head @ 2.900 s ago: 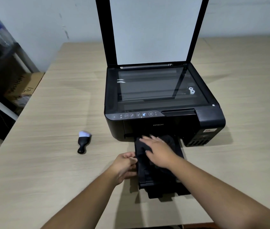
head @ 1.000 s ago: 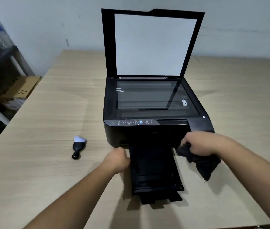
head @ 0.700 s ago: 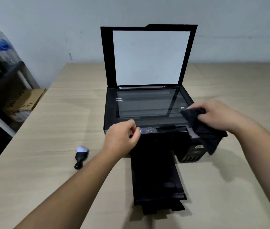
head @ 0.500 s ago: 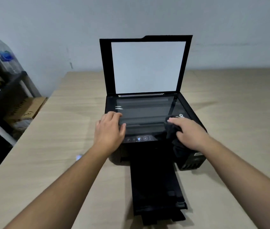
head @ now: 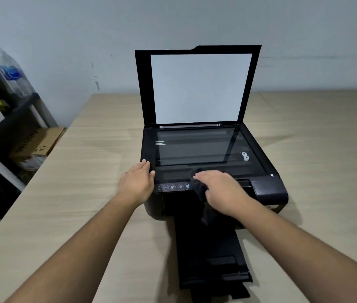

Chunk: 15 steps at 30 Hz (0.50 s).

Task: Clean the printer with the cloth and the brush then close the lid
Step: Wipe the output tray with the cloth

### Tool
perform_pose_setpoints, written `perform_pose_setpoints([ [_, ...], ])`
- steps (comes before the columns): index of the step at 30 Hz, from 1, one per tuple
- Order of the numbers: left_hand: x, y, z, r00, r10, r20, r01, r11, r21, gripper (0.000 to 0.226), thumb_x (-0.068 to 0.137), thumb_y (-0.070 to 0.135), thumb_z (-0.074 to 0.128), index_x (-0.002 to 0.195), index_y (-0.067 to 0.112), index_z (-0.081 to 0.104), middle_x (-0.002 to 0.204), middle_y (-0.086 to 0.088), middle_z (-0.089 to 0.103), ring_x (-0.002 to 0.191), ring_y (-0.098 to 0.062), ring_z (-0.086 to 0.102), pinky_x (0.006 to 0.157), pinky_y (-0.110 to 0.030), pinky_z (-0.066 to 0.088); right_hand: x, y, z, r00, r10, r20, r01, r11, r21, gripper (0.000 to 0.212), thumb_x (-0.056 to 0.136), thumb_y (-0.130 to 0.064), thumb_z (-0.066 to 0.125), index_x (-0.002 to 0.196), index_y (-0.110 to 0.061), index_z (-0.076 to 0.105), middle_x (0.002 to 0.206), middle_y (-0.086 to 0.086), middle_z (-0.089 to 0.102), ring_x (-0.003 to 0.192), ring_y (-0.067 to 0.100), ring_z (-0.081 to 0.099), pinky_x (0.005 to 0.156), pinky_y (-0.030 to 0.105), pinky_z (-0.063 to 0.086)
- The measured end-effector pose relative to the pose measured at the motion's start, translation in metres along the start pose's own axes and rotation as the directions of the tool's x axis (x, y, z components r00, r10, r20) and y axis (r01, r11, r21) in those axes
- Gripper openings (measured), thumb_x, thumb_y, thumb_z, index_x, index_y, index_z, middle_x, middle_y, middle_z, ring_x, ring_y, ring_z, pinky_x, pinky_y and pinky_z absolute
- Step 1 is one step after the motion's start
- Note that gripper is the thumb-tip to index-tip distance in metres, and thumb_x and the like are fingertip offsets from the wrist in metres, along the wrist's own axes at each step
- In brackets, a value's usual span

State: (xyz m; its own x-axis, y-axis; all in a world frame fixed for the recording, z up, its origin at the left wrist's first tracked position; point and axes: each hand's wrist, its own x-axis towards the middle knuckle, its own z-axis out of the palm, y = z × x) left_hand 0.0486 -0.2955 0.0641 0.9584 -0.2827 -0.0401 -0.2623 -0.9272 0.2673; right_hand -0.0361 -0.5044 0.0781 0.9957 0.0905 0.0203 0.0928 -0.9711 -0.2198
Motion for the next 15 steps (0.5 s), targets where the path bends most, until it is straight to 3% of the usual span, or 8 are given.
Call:
perform_pose_setpoints([
  [5,0.001,-0.003,-0.003,1.0,0.017,0.007,-0.017,1.0,-0.002,0.046,0.101,0.028,0.028,0.144,0.012,0.033,0.157,-0.004,0.025,0.142,-0.022,0.027,0.112,-0.037,0.029,-0.02,0.082,-0.033,0.957,0.291,-0.013,-0.289,0.942,-0.173,0.047,0.082,-0.008,0.044,0.127,-0.019,0.052,0.13,0.004,0.052,0.119,0.028,0.047,0.1,0.037,0.039],
  [7,0.001,-0.003,-0.001,1.0,0.024,0.011,-0.024,1.0,-0.011,0.047,0.101,0.027,0.029,0.145,0.012,0.031,0.157,-0.005,0.024,0.143,-0.021,0.026,0.113,-0.037,0.028,-0.019,0.09,-0.039,0.945,0.328,0.018,-0.317,0.924,-0.212,0.045,0.082,-0.01,0.044,0.126,-0.018,0.052,0.128,0.006,0.053,0.117,0.03,0.047,0.099,0.037,0.04],
  [15,0.009,-0.017,-0.002,0.996,0.072,0.05,-0.068,0.995,-0.076,0.046,0.1,0.019,0.031,0.145,0.012,0.033,0.156,-0.004,0.026,0.142,-0.022,0.029,0.113,-0.038,0.029,0.026,-0.032,-0.009,0.999,0.05,0.019,-0.045,0.976,-0.213,0.037,0.081,-0.013,0.045,0.116,-0.013,0.055,0.119,0.01,0.054,0.109,0.033,0.048,0.093,0.039,0.039],
])
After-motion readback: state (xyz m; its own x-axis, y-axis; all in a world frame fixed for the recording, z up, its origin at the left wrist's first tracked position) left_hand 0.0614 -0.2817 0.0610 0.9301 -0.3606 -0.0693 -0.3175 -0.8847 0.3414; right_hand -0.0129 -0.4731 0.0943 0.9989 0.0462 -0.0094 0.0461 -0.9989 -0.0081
